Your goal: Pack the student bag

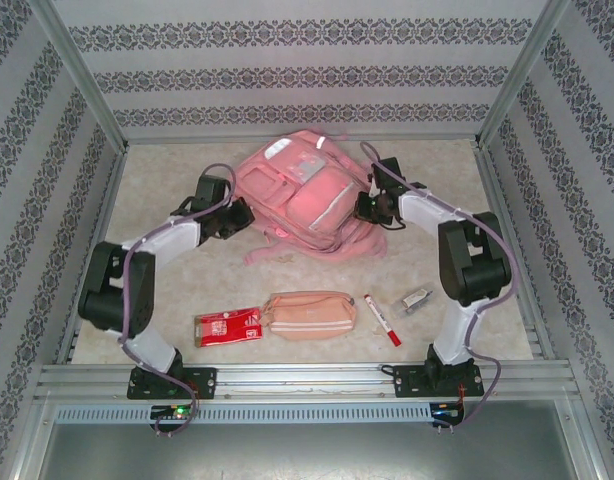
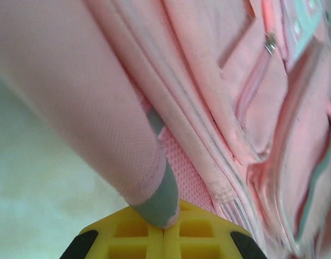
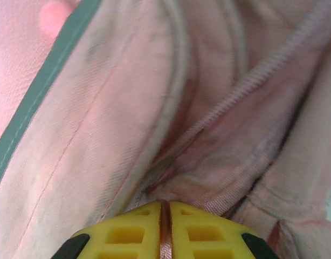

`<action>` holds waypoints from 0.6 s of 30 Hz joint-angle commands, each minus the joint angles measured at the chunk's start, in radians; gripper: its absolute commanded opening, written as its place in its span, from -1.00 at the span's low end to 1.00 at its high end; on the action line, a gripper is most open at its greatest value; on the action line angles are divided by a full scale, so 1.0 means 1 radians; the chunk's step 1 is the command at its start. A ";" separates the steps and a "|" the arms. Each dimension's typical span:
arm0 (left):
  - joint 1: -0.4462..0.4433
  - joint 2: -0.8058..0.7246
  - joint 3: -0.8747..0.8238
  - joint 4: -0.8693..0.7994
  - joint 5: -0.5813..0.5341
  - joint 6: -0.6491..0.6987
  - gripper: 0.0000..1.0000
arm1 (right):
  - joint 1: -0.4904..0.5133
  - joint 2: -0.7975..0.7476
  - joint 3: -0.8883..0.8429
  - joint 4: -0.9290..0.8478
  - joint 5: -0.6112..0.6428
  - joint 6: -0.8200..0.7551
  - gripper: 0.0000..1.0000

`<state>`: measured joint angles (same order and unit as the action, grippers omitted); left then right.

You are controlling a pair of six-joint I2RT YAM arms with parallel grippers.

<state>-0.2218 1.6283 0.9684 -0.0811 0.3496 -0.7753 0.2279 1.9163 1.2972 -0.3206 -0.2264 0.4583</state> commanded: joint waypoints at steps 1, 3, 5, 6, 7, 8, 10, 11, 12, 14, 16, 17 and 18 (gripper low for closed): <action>0.001 -0.095 -0.059 -0.015 -0.077 -0.165 -1.00 | -0.014 0.073 0.098 0.054 0.008 -0.077 -0.67; -0.003 -0.142 -0.083 -0.012 -0.094 -0.197 -1.00 | -0.018 0.087 0.146 0.028 0.001 -0.076 -0.53; -0.007 -0.172 -0.096 0.016 -0.089 -0.210 -1.00 | -0.015 0.064 0.158 0.002 -0.018 -0.057 -0.35; -0.010 -0.181 -0.093 0.009 -0.090 -0.219 -1.00 | -0.010 0.032 0.140 -0.010 -0.028 -0.045 -0.25; -0.012 -0.185 -0.091 0.002 -0.088 -0.226 -1.00 | -0.004 -0.009 0.104 -0.004 -0.034 -0.034 -0.19; -0.015 -0.188 -0.094 0.004 -0.081 -0.239 -1.00 | 0.008 -0.068 0.050 0.015 -0.039 -0.024 -0.14; -0.017 -0.194 -0.105 0.015 -0.066 -0.269 -1.00 | 0.049 -0.197 -0.073 0.033 -0.018 -0.023 -0.08; -0.018 -0.194 -0.109 0.017 -0.065 -0.286 -1.00 | 0.073 -0.259 -0.124 0.020 -0.004 -0.031 -0.06; -0.019 -0.198 -0.113 0.015 -0.063 -0.299 -1.00 | 0.095 -0.308 -0.163 0.002 0.006 -0.034 -0.06; -0.020 -0.201 -0.112 0.001 -0.056 -0.323 -1.00 | 0.155 -0.404 -0.238 -0.038 0.010 -0.067 -0.06; -0.023 -0.206 -0.101 -0.026 -0.048 -0.332 -1.00 | 0.220 -0.460 -0.259 -0.092 -0.001 -0.105 -0.05; -0.024 -0.209 -0.092 -0.043 -0.048 -0.333 -1.00 | 0.263 -0.467 -0.252 -0.118 -0.019 -0.114 -0.05; -0.024 -0.211 -0.085 -0.056 -0.048 -0.336 -1.00 | 0.303 -0.466 -0.244 -0.131 -0.033 -0.107 -0.05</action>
<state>-0.2348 1.4666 0.8593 -0.1154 0.2760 -1.0698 0.4629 1.4548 1.0683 -0.3759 -0.2344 0.3916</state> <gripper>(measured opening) 0.045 0.473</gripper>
